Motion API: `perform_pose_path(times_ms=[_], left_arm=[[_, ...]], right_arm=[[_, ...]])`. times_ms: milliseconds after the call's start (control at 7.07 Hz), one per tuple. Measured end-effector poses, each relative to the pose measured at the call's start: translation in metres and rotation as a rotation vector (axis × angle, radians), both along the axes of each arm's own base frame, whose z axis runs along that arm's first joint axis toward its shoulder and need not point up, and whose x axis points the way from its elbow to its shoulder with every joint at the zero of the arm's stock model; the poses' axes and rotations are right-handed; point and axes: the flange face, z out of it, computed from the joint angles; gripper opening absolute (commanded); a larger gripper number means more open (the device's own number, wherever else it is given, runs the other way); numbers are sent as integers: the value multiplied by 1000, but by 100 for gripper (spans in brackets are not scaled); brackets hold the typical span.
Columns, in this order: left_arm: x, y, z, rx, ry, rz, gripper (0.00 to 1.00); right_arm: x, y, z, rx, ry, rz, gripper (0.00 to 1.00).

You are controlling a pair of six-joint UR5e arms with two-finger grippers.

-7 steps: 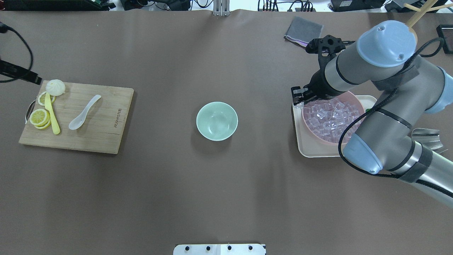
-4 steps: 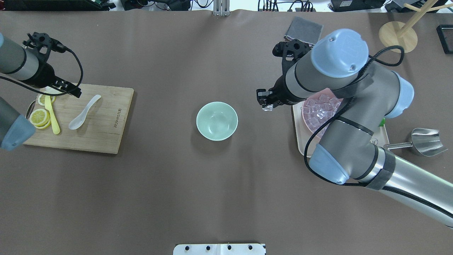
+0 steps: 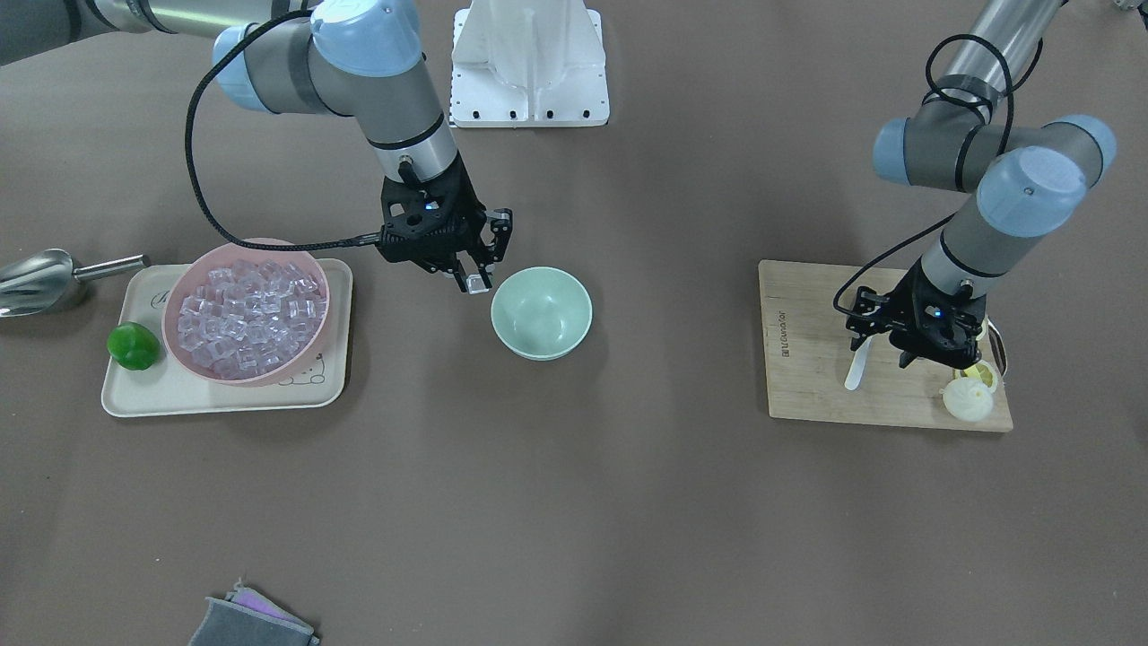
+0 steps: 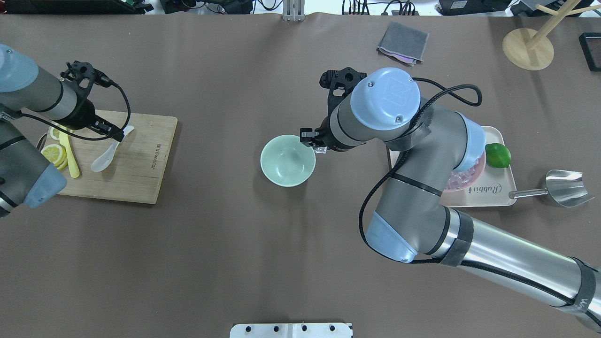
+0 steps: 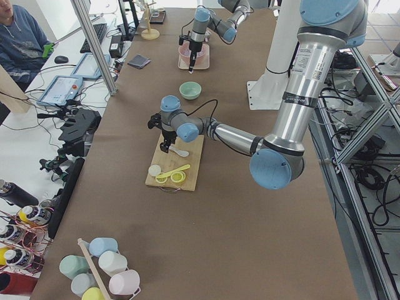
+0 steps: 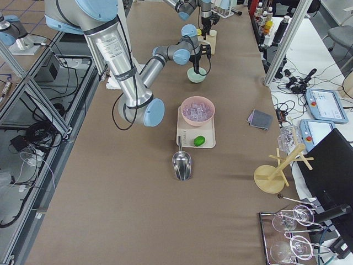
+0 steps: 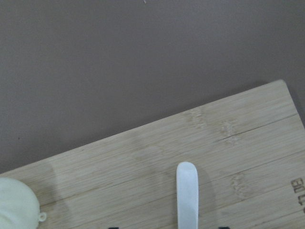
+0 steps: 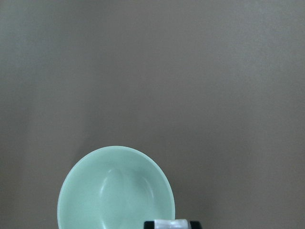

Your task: Put spoon and ice into bowl

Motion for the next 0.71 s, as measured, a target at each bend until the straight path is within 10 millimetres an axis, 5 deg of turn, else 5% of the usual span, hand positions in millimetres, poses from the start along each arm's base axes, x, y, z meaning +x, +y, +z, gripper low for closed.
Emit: perform_pose_path(times_ms=[425,708], left_arm=[[19,8,5,0,-2,34,44],[21,9,5,1,-3,38,0]], right_arm=[[-15,5,0,11,9,6,0],[-30,6,7,10,-22,16,0]])
